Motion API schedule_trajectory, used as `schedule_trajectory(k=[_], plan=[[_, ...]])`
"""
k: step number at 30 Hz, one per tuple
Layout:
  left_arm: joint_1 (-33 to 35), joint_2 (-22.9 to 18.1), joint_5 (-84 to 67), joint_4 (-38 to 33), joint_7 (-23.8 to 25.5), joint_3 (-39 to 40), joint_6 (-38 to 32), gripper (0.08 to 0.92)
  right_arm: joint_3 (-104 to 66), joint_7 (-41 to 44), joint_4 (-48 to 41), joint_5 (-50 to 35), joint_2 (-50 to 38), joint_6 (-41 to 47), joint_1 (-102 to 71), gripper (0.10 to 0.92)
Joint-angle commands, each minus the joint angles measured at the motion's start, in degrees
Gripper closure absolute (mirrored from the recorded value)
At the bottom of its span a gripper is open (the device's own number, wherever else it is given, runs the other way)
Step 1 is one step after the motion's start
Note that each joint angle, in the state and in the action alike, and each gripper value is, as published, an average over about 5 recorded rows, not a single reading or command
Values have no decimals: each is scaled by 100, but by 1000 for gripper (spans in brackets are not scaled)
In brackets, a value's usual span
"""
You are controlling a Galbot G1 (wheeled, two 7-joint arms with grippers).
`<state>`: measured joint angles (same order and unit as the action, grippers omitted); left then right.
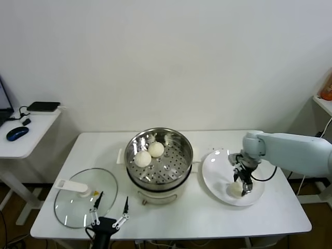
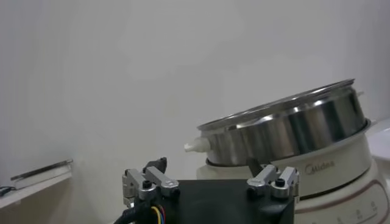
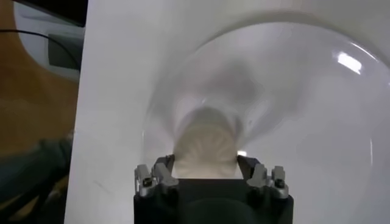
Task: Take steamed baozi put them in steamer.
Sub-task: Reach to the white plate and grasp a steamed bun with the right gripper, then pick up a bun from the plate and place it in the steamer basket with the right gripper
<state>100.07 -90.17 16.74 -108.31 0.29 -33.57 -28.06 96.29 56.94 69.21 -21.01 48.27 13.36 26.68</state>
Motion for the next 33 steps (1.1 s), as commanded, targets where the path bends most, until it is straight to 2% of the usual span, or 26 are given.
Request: schedule_trajectory(k=[1,7,17,25,33], plan=[[15,-5,-2,-26,-1,-3,-1,177,-29,7,-38,40,6,-15,5,345],[27,4,4,-46,2,11,-1,177,471,113,499,-172,-77,-128,964,404],[47,59,28,-107,4,56,-19,177,1324,519,1639,-790,24,-750,3443,414],[66,57,72,-96,-3,62,-41,177,453,511,2442,-236,347,-1313,3979,414],[99,1,116,-125,-19,72,-53,177,-452,291,2294,125,1457,-2045,3603,414]])
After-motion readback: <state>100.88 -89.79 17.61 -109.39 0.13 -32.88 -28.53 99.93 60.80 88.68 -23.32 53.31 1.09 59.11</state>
